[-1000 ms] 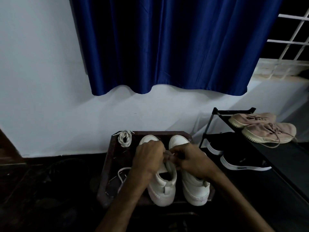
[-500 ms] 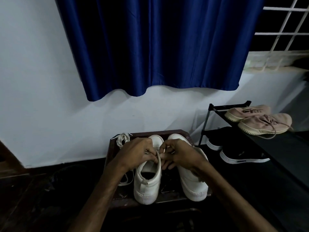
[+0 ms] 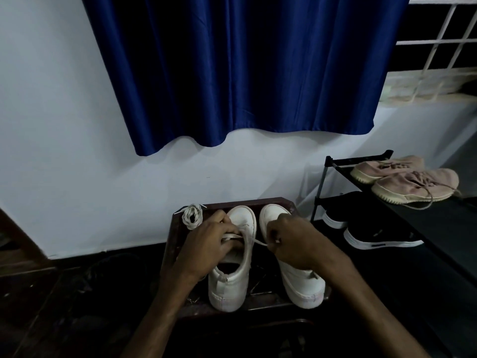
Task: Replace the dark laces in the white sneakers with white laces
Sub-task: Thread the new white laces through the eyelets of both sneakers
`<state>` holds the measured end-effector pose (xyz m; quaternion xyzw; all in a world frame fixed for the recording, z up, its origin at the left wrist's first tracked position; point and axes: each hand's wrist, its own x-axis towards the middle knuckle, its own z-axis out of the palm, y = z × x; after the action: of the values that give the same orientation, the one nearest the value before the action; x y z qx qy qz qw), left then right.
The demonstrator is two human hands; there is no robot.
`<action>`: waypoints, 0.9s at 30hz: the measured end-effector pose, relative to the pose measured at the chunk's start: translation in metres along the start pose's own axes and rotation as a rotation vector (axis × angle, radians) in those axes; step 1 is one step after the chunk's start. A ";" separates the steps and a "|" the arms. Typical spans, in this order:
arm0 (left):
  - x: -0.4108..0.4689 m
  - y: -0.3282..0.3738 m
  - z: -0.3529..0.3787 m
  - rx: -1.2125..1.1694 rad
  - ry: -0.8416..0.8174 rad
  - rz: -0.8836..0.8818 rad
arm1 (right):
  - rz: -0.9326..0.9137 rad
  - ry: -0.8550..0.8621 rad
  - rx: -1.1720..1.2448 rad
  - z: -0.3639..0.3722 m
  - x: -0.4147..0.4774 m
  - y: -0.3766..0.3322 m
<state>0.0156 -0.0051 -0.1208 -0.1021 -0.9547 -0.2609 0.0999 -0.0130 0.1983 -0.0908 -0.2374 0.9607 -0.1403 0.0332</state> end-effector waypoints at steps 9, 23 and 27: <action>-0.001 -0.011 0.007 0.038 0.011 0.055 | -0.041 0.026 0.133 0.009 0.014 -0.024; -0.012 -0.003 0.018 0.000 0.137 0.005 | 0.066 -0.150 0.055 -0.003 -0.043 -0.031; -0.012 -0.004 0.021 -0.014 0.126 0.008 | 0.044 0.135 0.149 0.009 -0.014 -0.035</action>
<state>0.0235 0.0008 -0.1428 -0.0899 -0.9443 -0.2731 0.1603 0.0159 0.1731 -0.0893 -0.2030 0.9526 -0.2263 -0.0110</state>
